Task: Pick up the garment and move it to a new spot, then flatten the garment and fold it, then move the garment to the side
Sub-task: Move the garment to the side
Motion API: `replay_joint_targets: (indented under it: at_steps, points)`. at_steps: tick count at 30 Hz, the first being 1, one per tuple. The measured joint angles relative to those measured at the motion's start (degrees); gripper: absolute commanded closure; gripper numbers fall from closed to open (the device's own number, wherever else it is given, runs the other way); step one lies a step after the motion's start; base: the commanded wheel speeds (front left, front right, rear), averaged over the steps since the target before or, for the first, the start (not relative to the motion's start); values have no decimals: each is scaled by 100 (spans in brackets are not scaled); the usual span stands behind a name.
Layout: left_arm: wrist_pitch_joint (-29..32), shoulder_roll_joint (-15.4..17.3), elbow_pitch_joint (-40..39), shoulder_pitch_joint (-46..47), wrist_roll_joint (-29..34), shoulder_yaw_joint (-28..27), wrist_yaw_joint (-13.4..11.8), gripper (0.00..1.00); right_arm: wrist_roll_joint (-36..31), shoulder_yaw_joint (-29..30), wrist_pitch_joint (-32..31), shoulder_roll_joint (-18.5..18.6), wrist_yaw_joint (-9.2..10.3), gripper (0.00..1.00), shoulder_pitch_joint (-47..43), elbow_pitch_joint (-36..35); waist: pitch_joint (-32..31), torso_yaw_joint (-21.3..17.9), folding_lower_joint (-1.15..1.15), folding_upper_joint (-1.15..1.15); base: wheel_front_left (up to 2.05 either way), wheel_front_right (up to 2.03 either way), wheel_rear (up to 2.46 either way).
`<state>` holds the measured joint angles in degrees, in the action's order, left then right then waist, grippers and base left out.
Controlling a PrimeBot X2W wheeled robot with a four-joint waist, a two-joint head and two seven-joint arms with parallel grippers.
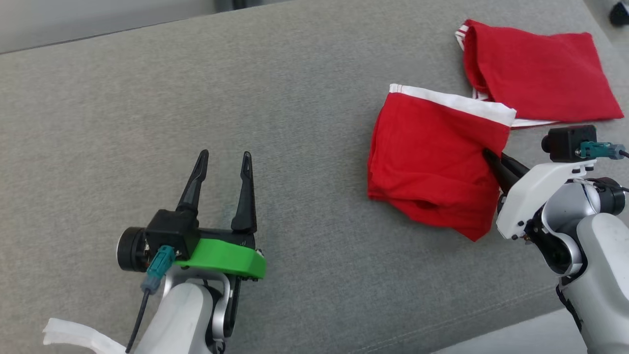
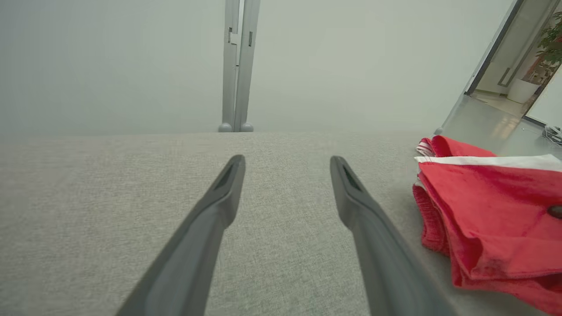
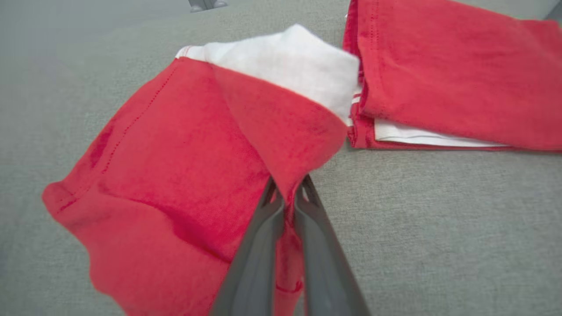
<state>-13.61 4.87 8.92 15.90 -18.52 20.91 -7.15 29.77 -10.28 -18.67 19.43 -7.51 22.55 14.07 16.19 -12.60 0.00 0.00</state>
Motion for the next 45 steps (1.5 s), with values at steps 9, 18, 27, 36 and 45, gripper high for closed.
replay_joint_targets:
  at_steps: [9, 18, 27, 36, 45]
  points:
    - [69, 66, -57, -3, 0, 76, -26, 0, -101, -2, 258, 99, 0, 100, 332, 77, 351, -307, 0, 0, 0, 0, 0]
    - [87, 132, -197, -10, 8, 93, -94, 0, -279, -322, 210, 1236, 0, 100, 1366, 689, 472, 132, 0, 0, 0, 0, 0]
    - [68, 100, -237, 3, 9, 215, -94, 0, -350, -626, 183, 2264, -3, 100, 2192, 1486, 675, 666, 0, 0, 0, 0, 0]
    - [42, 121, -323, 40, 42, 288, -94, 0, -538, -711, 481, 2783, -3, 100, 2576, 2302, 984, 1032, 0, 0, 0, 0, 0]
    - [103, 152, -380, 65, 68, 355, -116, 0, -883, -450, 1146, 2844, -3, 0, 2972, 3163, 1169, 1082, 0, 0, 0, 0, 0]
